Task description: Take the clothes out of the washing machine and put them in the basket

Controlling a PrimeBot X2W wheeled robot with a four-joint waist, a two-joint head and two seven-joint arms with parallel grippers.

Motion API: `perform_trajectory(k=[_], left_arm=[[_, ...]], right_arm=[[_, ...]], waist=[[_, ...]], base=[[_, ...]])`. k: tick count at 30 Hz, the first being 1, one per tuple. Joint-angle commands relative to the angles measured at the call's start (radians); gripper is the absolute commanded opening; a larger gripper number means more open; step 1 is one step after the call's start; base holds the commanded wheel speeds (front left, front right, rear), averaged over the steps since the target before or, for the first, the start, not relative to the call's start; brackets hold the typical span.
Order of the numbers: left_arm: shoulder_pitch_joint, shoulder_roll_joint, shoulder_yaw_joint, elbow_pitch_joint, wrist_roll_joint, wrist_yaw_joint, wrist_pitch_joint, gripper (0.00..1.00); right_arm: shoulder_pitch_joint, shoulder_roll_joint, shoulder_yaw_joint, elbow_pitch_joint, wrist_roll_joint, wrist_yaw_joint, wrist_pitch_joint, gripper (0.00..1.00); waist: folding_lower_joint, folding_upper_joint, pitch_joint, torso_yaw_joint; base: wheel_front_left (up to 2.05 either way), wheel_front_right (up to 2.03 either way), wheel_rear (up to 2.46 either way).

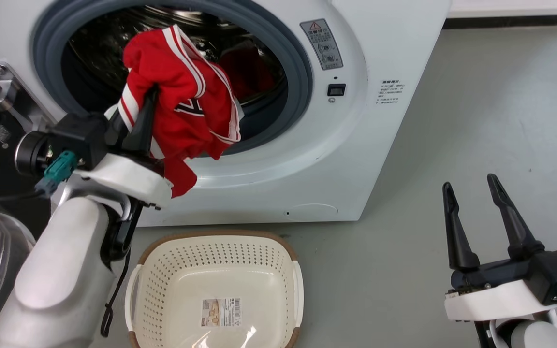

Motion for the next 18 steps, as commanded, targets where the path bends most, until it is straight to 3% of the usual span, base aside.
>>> perform_trajectory(k=[1, 3, 8, 18], left_arm=[[0.032, 0.011, 0.007, -0.047, -0.002, 0.014, 0.006, 0.00], [0.114, 0.043, 0.023, -0.197, -0.006, 0.058, 0.039, 0.00], [0.216, 0.080, 0.037, -0.351, -0.011, 0.101, 0.082, 0.00], [0.364, 0.090, -0.017, -0.428, -0.026, 0.104, 0.130, 0.00]], right_arm=[[0.019, 0.001, 0.002, 0.003, 0.000, -0.001, -0.002, 1.00], [0.038, 0.001, 0.004, 0.007, 0.000, -0.001, -0.002, 1.00], [0.054, 0.001, 0.005, 0.006, 0.001, -0.001, -0.002, 1.00], [0.037, 0.001, -0.004, -0.001, 0.012, -0.001, -0.002, 1.00]], waist=[[0.0002, -0.0001, -0.020, 0.007], [0.0002, -0.0001, -0.046, 0.008], [0.0002, -0.0001, -0.063, 0.006], [0.0002, -0.0001, -0.028, 0.002]], base=[[0.00, 0.00, 0.00], [0.00, 0.00, 0.00], [0.00, 0.00, 0.00], [0.00, 0.00, 0.00]])
